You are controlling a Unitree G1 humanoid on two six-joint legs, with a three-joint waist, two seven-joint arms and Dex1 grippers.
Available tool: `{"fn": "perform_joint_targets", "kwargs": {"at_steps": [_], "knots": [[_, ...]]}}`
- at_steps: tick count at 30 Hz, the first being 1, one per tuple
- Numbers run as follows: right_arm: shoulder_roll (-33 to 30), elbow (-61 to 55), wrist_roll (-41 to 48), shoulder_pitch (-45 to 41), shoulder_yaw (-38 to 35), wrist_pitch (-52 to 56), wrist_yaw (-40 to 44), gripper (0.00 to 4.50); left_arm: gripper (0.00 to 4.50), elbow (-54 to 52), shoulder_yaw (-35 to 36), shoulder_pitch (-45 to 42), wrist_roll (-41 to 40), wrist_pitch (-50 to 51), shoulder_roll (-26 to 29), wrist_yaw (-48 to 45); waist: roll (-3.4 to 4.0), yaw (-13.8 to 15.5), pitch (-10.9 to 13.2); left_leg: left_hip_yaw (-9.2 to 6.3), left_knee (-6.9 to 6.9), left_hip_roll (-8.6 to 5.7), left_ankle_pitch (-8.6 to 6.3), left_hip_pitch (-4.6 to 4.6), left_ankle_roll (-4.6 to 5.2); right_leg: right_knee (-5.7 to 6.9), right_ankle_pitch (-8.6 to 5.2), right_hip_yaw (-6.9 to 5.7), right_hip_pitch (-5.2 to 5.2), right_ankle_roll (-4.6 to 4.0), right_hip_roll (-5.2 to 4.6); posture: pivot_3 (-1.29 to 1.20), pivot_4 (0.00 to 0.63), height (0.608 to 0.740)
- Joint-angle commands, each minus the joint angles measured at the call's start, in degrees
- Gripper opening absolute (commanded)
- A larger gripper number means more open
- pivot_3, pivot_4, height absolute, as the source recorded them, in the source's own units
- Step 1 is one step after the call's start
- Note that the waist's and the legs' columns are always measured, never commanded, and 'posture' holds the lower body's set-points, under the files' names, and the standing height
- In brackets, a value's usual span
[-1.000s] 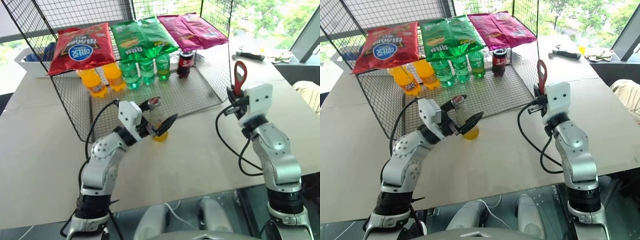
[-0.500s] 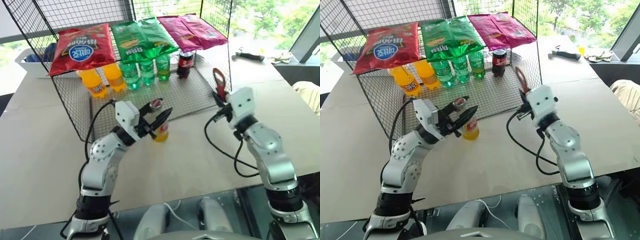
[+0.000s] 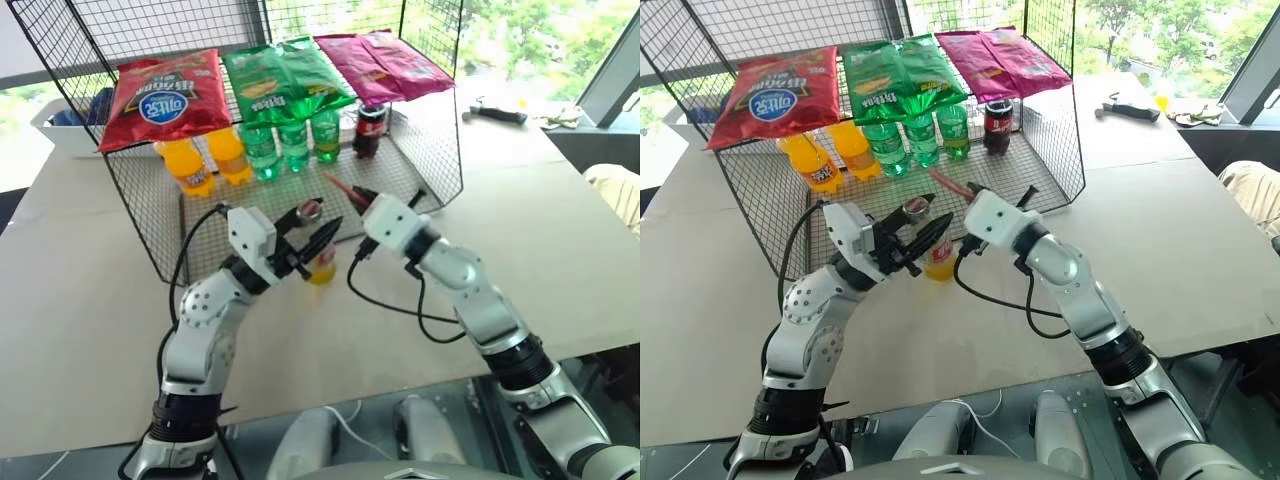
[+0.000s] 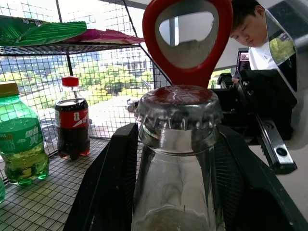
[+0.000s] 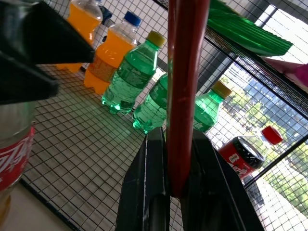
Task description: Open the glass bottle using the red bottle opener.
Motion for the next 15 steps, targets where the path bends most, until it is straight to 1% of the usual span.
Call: {"fn": "perform_joint_targets", "kwargs": {"at_steps": [1,4,9,15], "knots": [[-0.55,0.24,-3.06,-0.99,1.78,-5.35,0.72,0.0,1.62,4.45,-1.77,1.01,2.69,0.92,0.62,0.21,0.01,0.0,-0.05,0.0,0.0,0.0,0.0,0.03,0.0,0.0,0.0,0.0,0.02,0.0,0.0,0.0,0.15,0.74],[-1.14,1.18,-5.4,-1.04,2.48,-7.24,0.82,0.0,1.62,5.16,-2.36,0.67,2.74,0.66,0.66,0.12,0.04,0.0,-0.12,0.0,0.0,0.0,0.0,0.1,-0.01,0.0,0.0,0.0,0.09,0.0,0.0,0.0,0.15,0.74],[-1.4,4.17,-11.26,-3.41,3.65,-10.89,-0.75,0.0,1.62,6.02,-2.82,0.08,2.8,0.53,0.52,0.23,0.08,0.0,-0.11,0.02,-0.28,-0.02,-0.01,0.91,0.0,-0.2,-0.02,0.0,0.91,0.0,0.05,0.0,0.15,0.74],[-0.69,8.94,-16.18,-4.75,4.28,-13.26,-3.76,0.0,1.62,6.48,-2.99,-0.74,2.75,0.98,0.54,0.23,0.1,-0.01,-0.15,-0.05,-0.4,0.04,0.06,0.95,-0.11,-0.2,-0.01,-0.02,0.89,-0.01,0.15,0.0,0.15,0.74]]}}
